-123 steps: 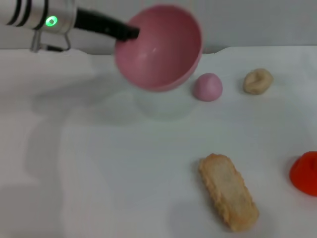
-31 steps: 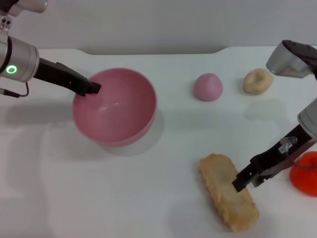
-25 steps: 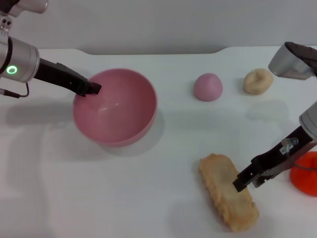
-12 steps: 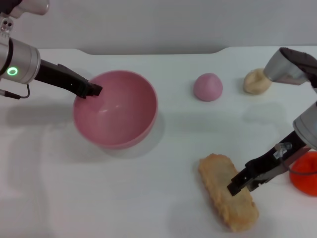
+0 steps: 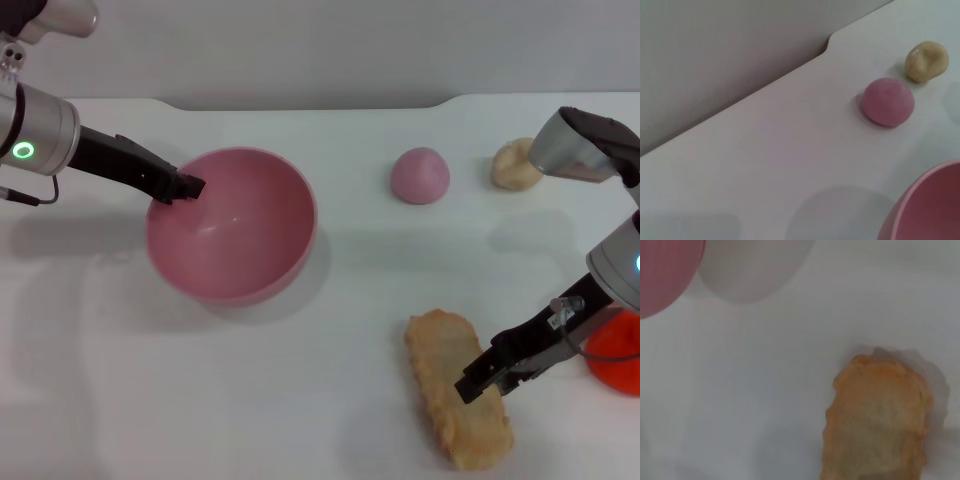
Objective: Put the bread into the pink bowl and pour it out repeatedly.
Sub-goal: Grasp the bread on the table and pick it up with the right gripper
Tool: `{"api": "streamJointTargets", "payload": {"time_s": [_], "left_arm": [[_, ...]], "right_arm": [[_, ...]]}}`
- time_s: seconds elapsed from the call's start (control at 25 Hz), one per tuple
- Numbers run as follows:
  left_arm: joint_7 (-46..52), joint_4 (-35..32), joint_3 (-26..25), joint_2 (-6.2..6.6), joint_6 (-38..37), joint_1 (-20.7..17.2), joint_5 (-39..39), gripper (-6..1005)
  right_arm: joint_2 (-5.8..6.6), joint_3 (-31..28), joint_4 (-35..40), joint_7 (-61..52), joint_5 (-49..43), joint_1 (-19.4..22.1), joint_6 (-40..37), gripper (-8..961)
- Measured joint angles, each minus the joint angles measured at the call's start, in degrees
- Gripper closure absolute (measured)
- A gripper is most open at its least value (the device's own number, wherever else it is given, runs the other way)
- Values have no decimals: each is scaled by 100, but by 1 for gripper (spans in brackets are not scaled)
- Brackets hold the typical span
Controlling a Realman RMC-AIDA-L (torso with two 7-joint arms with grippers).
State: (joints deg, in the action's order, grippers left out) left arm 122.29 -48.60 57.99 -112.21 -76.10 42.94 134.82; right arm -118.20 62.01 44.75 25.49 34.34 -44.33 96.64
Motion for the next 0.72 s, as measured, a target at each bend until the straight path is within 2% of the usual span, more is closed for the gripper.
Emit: {"api": "streamJointTargets", "payload": {"time_s": [0.72], "left_arm": [[-168,0,1,-36,-16,-15,0,927]], "right_arm": [[-1,-2,-265,-49,1,-53,-140,418]]}}
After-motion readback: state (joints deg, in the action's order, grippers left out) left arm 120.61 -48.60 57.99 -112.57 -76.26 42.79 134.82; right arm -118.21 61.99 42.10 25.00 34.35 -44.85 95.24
